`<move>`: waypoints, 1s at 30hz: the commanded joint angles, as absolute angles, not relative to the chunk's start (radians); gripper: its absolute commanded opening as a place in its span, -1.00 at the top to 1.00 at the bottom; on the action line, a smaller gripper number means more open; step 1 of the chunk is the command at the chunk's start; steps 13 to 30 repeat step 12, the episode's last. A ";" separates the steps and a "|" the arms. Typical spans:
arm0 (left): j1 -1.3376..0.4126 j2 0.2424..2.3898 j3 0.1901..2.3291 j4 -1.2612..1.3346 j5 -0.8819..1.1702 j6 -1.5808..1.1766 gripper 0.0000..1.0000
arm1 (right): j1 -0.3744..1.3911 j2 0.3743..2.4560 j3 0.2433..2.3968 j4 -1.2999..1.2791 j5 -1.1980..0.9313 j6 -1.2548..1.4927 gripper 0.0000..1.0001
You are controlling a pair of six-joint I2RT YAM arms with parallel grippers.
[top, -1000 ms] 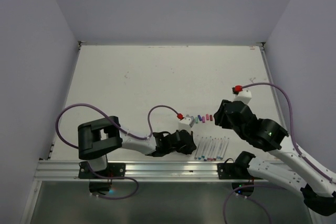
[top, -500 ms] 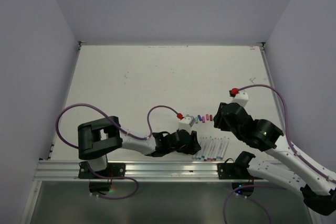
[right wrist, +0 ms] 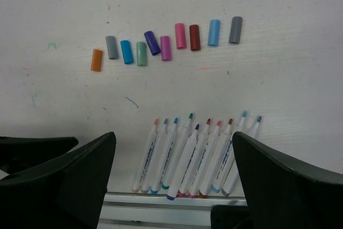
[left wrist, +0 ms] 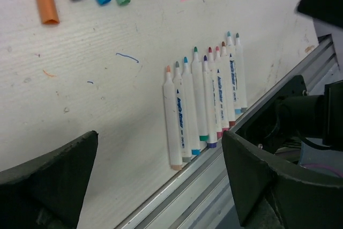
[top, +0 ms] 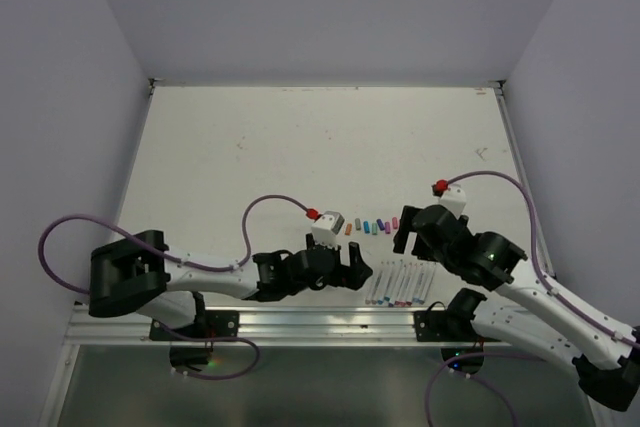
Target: Open the pen caps
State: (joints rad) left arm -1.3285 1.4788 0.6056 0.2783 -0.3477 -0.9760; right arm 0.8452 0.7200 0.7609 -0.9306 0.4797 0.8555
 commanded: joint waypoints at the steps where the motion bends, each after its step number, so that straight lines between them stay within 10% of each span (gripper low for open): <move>1: -1.305 1.361 0.566 0.241 -0.443 -0.942 -1.00 | 0.845 0.744 0.720 -0.928 0.425 0.922 -0.89; 12: -1.094 1.054 0.212 0.735 -0.042 -0.856 -0.99 | 0.845 0.246 0.385 -0.564 0.166 0.902 -0.98; 30: -1.094 1.054 0.212 0.735 -0.042 -0.856 -0.99 | 0.845 0.246 0.385 -0.564 0.166 0.902 -0.98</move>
